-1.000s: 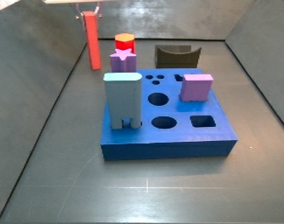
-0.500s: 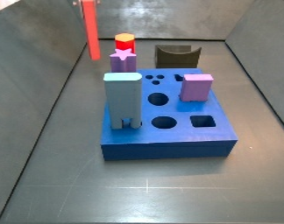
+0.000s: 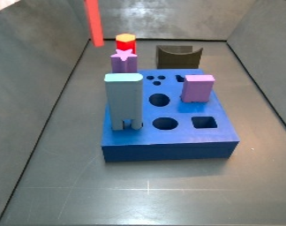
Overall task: Pick up the rectangle object. Move up. Move to above the board. Insert the rectangle object.
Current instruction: Move to above the board.
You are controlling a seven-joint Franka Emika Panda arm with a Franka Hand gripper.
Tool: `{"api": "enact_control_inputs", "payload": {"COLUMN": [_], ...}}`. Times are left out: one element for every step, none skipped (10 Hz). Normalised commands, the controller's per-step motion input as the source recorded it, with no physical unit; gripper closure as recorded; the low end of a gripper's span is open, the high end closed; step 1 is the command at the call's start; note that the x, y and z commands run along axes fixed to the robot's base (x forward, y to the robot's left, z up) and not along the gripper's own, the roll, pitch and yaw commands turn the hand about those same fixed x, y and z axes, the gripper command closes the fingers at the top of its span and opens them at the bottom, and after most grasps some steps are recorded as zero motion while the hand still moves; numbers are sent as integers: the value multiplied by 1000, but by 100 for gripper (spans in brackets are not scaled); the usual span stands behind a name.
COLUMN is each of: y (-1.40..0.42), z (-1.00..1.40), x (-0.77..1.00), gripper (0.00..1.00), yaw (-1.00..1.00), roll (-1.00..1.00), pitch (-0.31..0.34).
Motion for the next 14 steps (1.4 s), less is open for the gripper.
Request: {"api": "enact_control_inputs", "payload": {"y": [5, 4, 1, -3, -8, -13, -14, -15, -16, -16, -15, -1000, -1000, -1000], "z": [1000, 1000, 1000, 1000, 1000, 904, 782, 660, 536, 368, 244, 159, 131, 128], "x": [63, 57, 48, 40, 32, 19, 16, 12, 8, 6, 7, 530, 533, 563], "gripper": [100, 100, 100, 100, 100, 100, 100, 100, 100, 100, 100, 100, 100, 100], "yaw": [104, 74, 49, 38, 33, 30, 29, 28, 27, 28, 29, -1000, -1000, -1000], "roll": [-42, -42, -42, -41, -40, -39, -37, -37, -36, -36, -35, 19, 20, 30], "pitch": [1, 39, 65, 69, 67, 69, 67, 69, 69, 70, 69, 172, 172, 223]}}
